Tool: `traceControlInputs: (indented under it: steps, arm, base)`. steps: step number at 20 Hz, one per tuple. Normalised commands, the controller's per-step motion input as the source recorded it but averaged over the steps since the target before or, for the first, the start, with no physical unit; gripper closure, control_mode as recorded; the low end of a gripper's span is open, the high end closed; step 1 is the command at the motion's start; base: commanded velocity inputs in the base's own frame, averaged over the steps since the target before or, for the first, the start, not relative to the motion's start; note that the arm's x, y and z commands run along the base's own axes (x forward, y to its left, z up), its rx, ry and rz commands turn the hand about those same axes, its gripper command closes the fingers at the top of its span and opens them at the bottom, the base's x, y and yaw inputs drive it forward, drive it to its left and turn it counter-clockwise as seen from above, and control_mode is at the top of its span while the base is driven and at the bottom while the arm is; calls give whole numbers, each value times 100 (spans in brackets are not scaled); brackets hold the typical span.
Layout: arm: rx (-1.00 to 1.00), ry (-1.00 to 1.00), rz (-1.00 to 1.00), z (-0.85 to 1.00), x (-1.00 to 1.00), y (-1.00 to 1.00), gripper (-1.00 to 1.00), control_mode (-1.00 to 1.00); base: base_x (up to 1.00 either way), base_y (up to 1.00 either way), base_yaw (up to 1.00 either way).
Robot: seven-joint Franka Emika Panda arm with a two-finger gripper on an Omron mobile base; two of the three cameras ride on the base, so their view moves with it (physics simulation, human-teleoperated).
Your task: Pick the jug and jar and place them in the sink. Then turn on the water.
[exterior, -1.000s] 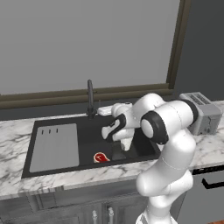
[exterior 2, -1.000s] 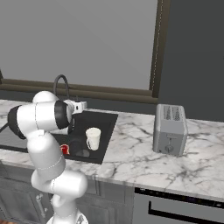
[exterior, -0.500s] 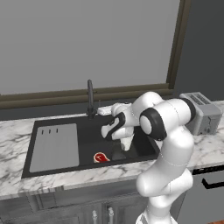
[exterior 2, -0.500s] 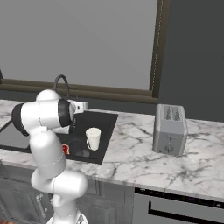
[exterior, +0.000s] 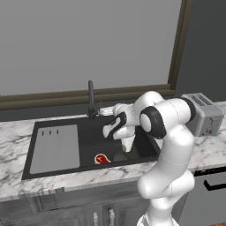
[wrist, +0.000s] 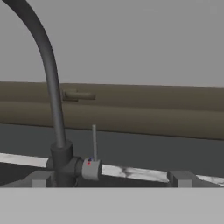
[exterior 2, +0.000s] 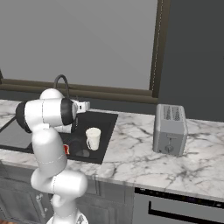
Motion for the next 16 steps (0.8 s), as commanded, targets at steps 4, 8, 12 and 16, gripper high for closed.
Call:
traceControlInputs:
  steps: [4,8,12,16]
  arm:
    - [-2,-6,0,-19,11,0,-100,-100]
    - [-2,-6,0,-19,15,0,-100,-100]
    - [0,-8,0,-14,9,0,-100,-100]
    - [0,-7,0,-14,5,0,-100,-100]
  base:
    - [0,0,0]
    - [0,0,0]
    - [0,0,0]
    - [0,0,0]
